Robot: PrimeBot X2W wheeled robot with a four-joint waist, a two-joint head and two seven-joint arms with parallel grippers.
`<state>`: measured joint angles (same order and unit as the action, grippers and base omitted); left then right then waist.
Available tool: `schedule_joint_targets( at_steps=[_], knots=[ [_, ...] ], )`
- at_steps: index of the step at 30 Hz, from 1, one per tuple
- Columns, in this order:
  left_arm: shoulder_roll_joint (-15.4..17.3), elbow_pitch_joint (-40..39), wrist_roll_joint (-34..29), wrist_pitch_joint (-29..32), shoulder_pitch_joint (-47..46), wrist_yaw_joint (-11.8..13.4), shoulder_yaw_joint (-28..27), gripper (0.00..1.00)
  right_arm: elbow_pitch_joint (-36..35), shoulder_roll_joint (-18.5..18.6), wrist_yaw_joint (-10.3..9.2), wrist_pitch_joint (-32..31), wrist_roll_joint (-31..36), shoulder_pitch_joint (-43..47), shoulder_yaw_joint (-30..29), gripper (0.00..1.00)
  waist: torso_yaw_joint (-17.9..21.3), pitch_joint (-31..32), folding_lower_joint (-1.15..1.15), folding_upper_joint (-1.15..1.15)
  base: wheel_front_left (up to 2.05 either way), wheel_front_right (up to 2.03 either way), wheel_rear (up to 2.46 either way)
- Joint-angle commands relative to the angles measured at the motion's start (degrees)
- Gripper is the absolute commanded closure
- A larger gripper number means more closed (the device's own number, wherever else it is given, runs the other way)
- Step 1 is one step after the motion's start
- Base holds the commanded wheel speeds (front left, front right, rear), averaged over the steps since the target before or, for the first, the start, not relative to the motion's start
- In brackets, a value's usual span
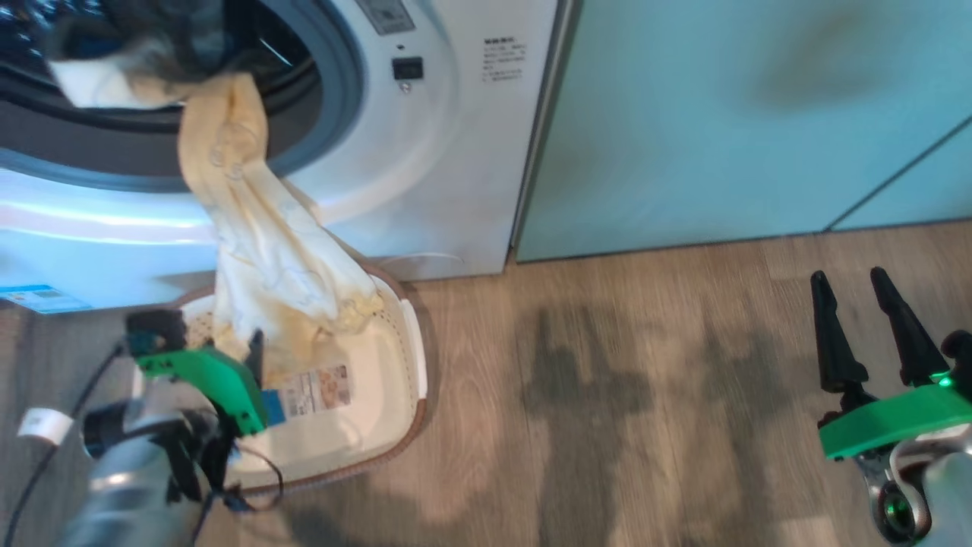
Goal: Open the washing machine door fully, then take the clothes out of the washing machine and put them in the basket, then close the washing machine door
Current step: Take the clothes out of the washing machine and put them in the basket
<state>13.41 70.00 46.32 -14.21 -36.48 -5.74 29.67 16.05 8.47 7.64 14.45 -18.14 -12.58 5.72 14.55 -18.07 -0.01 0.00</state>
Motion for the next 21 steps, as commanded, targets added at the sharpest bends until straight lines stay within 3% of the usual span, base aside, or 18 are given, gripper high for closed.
schedule_joint_targets(
  at_steps=[1, 7, 12, 21],
  knots=[
    [3.9, -4.0, -1.1, -0.8, 0.2, 1.5, -4.0, 0.0, -1.6, 0.8, -0.15, 0.5, 0.2, 0.3, 0.5, 0.0, -1.4, 2.1, 0.01, 0.0, 0.0, 0.0, 0.0],
    [5.5, -16.6, -7.0, -0.8, 6.2, 4.7, -13.8, 0.0, -1.4, 0.8, -0.15, 0.5, 0.3, 1.9, 0.8, 0.0, -2.4, 5.3, 0.01, 0.0, 0.0, 0.0, 0.0],
    [4.8, -24.6, -12.4, -0.8, 11.3, 5.7, -20.7, 0.0, -1.3, 0.8, -0.15, 0.5, 0.2, 2.9, 1.0, 0.0, -2.7, 7.1, 0.01, 0.0, 0.0, 0.0, 0.0],
    [0.6, -39.9, -22.7, -0.8, 21.6, 4.0, -34.9, 0.0, -1.1, 0.9, -0.15, 0.5, 0.2, 5.4, 0.5, 0.0, -3.3, 10.8, 0.01, 0.0, 0.0, 0.0, 0.0]
  ],
)
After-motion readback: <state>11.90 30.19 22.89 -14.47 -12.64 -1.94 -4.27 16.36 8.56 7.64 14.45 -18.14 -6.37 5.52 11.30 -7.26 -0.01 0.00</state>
